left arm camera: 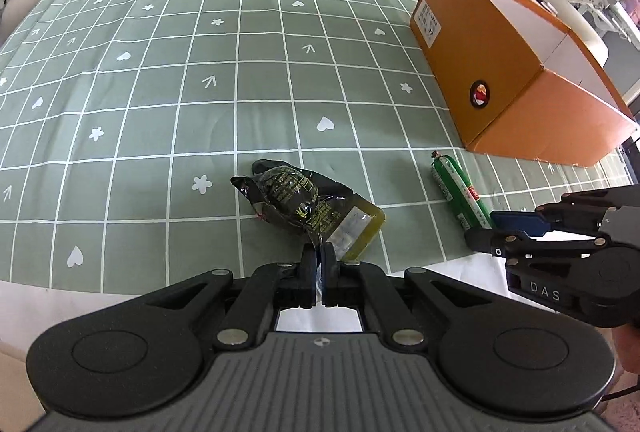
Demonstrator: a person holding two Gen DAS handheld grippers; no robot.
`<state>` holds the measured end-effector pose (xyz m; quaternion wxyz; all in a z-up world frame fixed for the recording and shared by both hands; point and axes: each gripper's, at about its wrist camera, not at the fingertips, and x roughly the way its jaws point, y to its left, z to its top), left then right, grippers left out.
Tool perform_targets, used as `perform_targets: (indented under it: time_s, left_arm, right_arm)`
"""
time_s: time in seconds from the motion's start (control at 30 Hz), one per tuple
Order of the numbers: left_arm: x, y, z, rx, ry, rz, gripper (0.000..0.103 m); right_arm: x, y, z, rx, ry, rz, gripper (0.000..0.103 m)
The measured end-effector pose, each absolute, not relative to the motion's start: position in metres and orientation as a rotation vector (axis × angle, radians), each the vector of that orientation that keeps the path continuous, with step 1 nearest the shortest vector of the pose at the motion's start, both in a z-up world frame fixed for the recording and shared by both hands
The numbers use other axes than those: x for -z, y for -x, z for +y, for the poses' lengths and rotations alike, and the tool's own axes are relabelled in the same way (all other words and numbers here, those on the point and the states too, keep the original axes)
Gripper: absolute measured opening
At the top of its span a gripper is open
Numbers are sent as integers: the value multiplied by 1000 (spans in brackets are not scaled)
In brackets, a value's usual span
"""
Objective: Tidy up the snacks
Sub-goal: 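Grasp the seaweed pack with the left tool while the right tool grasps the green sausage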
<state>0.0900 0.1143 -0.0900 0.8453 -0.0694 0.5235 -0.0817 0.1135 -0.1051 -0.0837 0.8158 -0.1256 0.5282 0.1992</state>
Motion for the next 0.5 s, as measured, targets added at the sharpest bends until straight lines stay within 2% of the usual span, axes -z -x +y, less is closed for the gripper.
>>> perform_targets:
  time_s: [0.1,0.17,0.2,0.23,0.3,0.5]
  left_arm:
    - [88,-90,113,159,117,1099,10]
    - [84,-88,111,161,86,1088,36]
    - [81,-86,111,166,65,1079,42]
    - [77,-86,110,172,41,1071,48]
    - [72,-85,110,163,-2,1057,51]
    - [62,-94,101,165,-163,983,61]
  right_arm:
    - [84,-115,-106,-433,257,1125,21]
    - [83,-115,-109,-440,241,1129,25]
    - [83,-115,-110,-444,230,1127,34]
    - [82,-114,-112,-449,219,1118,38]
    - [79,-114,-114,-460,213,1090,45]
    - [76,-117,-116,-482,186,1020,48]
